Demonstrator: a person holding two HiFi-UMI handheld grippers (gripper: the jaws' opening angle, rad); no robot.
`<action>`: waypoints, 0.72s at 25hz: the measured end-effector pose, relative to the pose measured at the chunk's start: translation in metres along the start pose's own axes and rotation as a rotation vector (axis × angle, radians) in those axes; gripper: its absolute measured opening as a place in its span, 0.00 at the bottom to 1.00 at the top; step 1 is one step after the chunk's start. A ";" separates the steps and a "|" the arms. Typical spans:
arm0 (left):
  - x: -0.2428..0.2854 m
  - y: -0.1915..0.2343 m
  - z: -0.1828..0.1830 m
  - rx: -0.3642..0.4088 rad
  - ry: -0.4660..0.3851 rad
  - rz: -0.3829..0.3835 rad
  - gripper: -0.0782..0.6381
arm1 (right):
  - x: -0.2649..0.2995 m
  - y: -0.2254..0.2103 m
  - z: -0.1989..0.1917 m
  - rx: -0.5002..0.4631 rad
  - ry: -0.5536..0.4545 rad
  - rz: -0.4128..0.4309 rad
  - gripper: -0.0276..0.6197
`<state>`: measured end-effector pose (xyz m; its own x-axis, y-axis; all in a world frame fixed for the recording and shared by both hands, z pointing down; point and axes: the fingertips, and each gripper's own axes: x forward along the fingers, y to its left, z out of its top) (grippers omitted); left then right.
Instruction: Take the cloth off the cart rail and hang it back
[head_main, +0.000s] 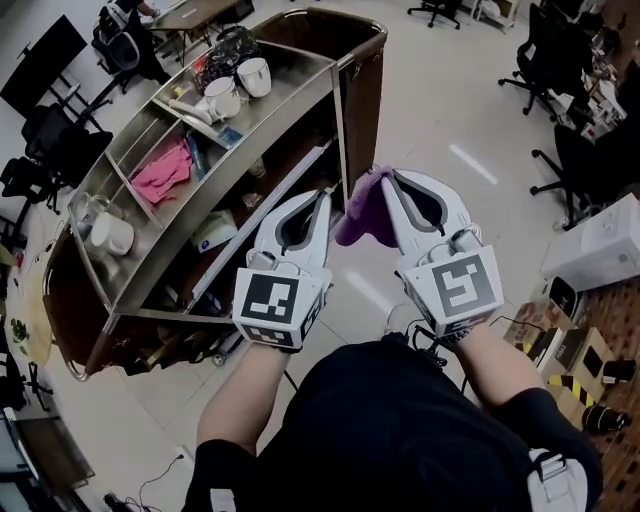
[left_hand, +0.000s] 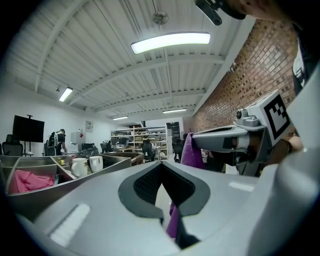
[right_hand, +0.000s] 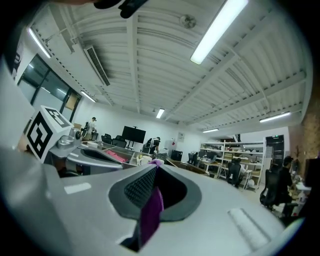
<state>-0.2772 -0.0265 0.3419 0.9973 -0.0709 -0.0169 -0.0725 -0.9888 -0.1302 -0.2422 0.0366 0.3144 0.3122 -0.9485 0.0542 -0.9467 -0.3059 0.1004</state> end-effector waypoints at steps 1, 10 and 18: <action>0.011 -0.005 -0.003 0.004 0.002 -0.010 0.10 | 0.000 -0.011 -0.003 0.003 0.002 -0.008 0.06; 0.116 -0.042 -0.009 0.032 0.023 -0.044 0.10 | 0.003 -0.124 -0.020 0.025 -0.006 -0.030 0.05; 0.202 -0.071 -0.019 0.033 0.051 -0.042 0.10 | 0.013 -0.208 -0.034 0.043 -0.016 -0.009 0.06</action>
<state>-0.0708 0.0265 0.3666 0.9985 -0.0371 0.0394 -0.0302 -0.9862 -0.1625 -0.0385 0.0906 0.3283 0.3201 -0.9467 0.0373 -0.9464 -0.3177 0.0579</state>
